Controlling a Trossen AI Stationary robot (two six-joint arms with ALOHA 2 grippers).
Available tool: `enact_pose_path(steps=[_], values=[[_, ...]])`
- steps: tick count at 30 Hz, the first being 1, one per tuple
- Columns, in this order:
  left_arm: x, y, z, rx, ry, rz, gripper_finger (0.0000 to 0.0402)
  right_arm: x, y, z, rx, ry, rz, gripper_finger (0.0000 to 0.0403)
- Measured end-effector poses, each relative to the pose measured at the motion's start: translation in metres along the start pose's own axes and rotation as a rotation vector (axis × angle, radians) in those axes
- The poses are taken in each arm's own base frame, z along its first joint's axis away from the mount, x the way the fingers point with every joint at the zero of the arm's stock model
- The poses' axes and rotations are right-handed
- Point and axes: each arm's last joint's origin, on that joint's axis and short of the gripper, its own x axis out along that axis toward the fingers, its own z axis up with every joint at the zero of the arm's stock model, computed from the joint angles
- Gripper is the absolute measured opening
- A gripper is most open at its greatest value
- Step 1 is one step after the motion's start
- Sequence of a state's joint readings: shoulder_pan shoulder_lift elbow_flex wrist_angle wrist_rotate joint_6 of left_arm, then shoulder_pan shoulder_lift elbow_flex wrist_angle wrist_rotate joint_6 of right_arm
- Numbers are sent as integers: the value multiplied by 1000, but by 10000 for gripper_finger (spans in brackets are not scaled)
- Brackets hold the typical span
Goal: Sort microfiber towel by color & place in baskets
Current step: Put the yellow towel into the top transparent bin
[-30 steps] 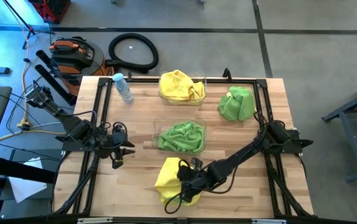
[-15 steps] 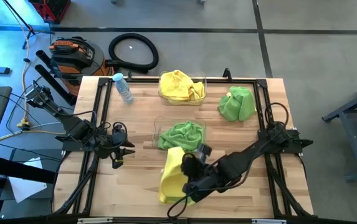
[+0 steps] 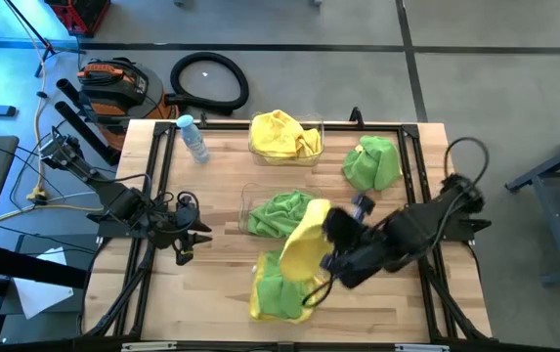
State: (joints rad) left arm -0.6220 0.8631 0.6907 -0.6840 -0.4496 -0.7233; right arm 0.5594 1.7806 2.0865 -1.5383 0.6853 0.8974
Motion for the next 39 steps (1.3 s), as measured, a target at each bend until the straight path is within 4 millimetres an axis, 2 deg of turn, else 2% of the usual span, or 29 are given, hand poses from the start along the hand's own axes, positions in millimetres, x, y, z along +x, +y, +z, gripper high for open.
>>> enact_pose_path(steps=[5,11,15,24,31,36,39], values=[[-1,5,3,-6,-17,19,106,-1,-48,0,46,-41,8,0],[1,17,11,-6,-42,76,106,15,-106,7,90,-159,77,0],[3,27,17,-26,-59,125,106,31,-144,18,82,-268,127,0],[5,49,28,-116,-94,230,106,64,-229,55,-2,-457,161,0],[7,62,33,-168,-107,297,106,105,-278,71,-58,-502,162,0],[7,68,35,-220,-118,329,106,134,-302,78,-88,-446,122,0],[7,72,36,-251,-125,347,106,146,-315,82,-118,-420,35,0]])
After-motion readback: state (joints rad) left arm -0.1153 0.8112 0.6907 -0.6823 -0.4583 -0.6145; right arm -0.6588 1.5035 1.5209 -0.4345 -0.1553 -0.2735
